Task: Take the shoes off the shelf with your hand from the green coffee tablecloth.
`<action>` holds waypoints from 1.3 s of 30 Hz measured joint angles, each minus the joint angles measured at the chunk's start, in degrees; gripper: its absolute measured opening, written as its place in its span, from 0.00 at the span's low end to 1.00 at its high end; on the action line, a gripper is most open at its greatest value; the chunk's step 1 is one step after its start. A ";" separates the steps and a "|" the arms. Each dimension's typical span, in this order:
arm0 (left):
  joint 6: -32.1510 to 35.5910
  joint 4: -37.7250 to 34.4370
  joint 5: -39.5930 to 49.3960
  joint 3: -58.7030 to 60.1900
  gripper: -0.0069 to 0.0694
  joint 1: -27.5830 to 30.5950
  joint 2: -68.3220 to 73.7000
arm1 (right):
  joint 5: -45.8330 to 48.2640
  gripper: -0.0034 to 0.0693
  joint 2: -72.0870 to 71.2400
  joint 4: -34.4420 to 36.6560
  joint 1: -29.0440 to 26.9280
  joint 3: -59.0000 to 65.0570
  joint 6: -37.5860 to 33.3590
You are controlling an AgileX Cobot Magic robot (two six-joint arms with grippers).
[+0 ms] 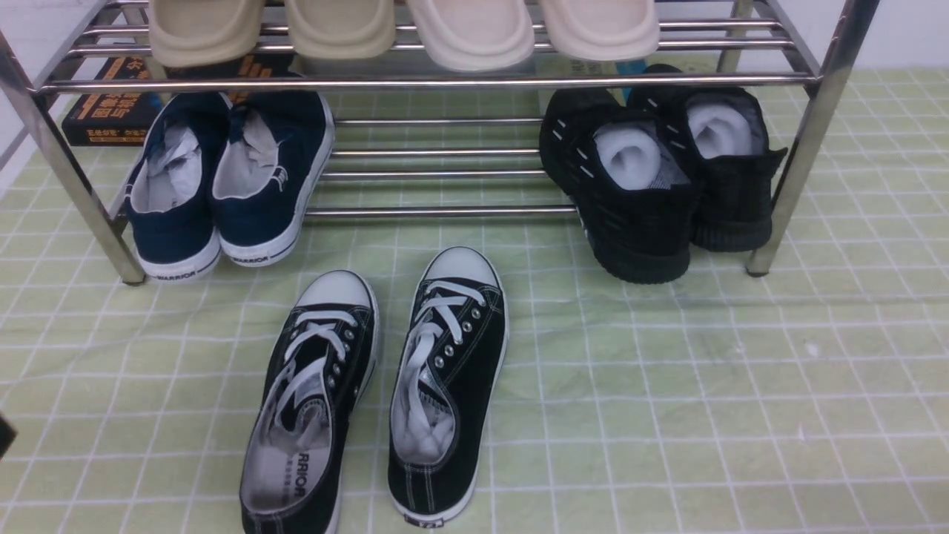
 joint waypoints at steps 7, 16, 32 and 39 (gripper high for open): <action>-2.01 1.05 -9.50 8.63 0.14 0.00 -0.51 | 0.00 0.19 0.00 0.00 0.00 0.00 0.00; -2.14 5.83 -5.22 14.61 0.14 0.00 -0.51 | 0.00 0.19 0.00 0.00 0.00 0.00 0.00; 27.92 -8.82 -4.99 22.79 0.16 16.54 -2.44 | 0.00 0.21 0.00 0.00 0.00 0.00 0.00; 27.44 -6.86 -4.17 22.78 0.17 24.72 -5.12 | 0.00 0.22 0.00 0.00 0.00 0.00 0.00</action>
